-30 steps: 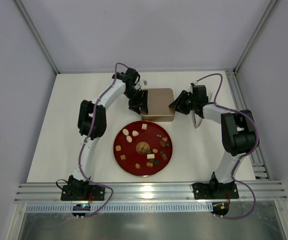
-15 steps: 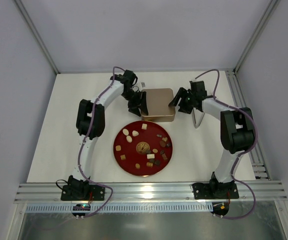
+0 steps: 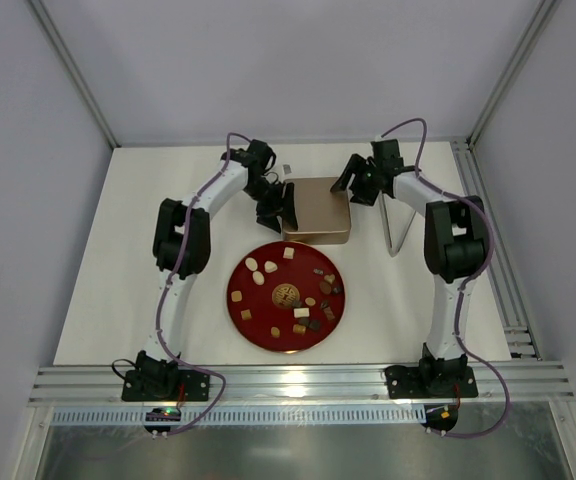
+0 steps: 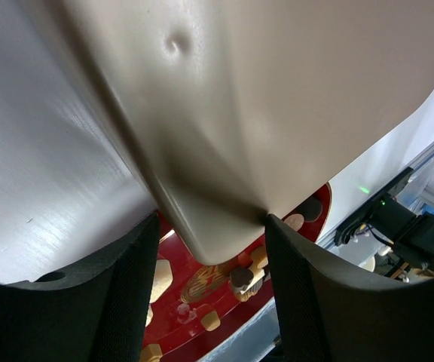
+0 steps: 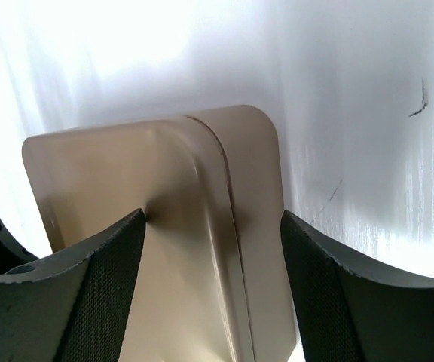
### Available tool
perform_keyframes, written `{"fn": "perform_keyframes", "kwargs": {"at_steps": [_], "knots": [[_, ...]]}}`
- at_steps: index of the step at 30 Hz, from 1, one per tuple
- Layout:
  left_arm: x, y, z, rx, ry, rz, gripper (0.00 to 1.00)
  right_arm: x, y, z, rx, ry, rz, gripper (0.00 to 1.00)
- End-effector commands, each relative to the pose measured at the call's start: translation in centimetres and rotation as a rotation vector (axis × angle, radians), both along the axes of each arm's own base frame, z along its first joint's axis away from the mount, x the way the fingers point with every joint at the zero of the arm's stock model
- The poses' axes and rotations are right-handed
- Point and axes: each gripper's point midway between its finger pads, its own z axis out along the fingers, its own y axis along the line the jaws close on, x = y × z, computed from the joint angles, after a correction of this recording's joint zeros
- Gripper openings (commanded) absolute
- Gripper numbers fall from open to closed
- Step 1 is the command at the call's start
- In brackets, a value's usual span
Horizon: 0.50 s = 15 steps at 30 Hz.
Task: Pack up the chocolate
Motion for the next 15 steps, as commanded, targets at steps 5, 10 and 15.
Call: {"fn": "perform_keyframes", "kwargs": {"at_steps": [5,10,15], "knots": [[2.3,1.2,0.6,0.051,-0.097,0.03,0.57,0.7,-1.5,-2.0,-0.099,0.069,-0.019,0.65],[3.3,1.0,1.8,0.007,-0.118,0.069,0.57,0.2,-2.4,-3.2,-0.161,0.102,-0.015,0.56],[4.9,1.3,3.5,-0.03,-0.161,0.126,0.57,-0.1,-2.5,-3.4,-0.167,0.099,0.003,0.56]]}}
